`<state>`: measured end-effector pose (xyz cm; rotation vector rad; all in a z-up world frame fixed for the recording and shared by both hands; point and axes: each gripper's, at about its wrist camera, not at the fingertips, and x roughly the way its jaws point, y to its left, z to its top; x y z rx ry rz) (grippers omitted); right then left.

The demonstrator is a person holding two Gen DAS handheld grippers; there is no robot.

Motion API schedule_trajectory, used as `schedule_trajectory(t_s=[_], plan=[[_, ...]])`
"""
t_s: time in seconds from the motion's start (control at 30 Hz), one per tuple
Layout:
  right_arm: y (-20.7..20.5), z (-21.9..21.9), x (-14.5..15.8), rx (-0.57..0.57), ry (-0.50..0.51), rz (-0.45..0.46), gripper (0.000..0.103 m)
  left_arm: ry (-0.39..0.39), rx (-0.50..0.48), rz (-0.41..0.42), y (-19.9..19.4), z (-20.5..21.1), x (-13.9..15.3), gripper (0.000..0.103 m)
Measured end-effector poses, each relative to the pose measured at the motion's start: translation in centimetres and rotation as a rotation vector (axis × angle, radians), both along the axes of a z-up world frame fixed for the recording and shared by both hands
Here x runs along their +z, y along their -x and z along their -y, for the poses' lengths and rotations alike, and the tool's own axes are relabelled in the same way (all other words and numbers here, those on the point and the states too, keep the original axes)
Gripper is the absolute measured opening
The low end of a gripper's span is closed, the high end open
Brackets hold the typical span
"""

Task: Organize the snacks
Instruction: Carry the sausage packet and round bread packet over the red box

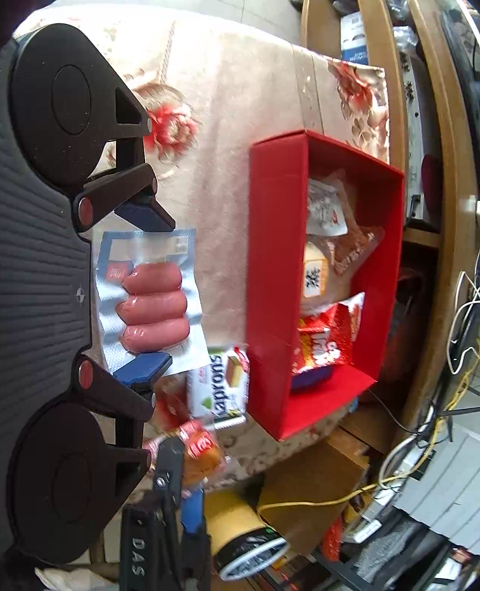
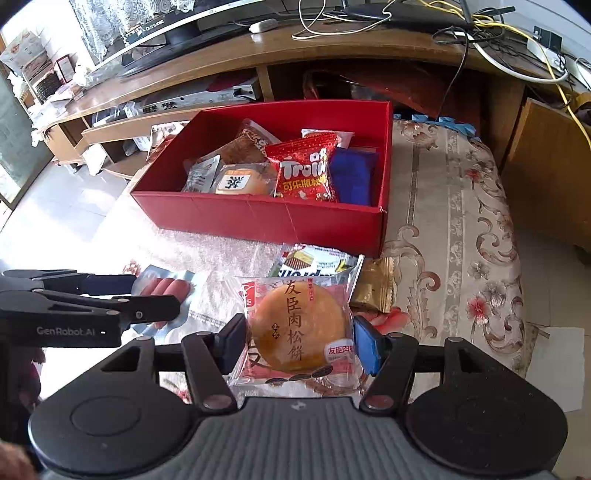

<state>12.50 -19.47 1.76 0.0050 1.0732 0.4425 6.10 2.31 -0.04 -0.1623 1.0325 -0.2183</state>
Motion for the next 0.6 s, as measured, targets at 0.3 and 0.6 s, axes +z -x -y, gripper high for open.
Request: schedule_trajectory(t_s=[0.3,0.6], plan=[[-1.7,-0.5,0.8,-0.025,-0.01,0.016,0.059,0.024,0.007,0.05,-1.6,-0.1,1.5,0.076],[-3.7,-0.4,2.3,-0.057,-0.029,0.052,0.059,0.03,0.008,0.093,-3.7,0.6,2.7,0.076]])
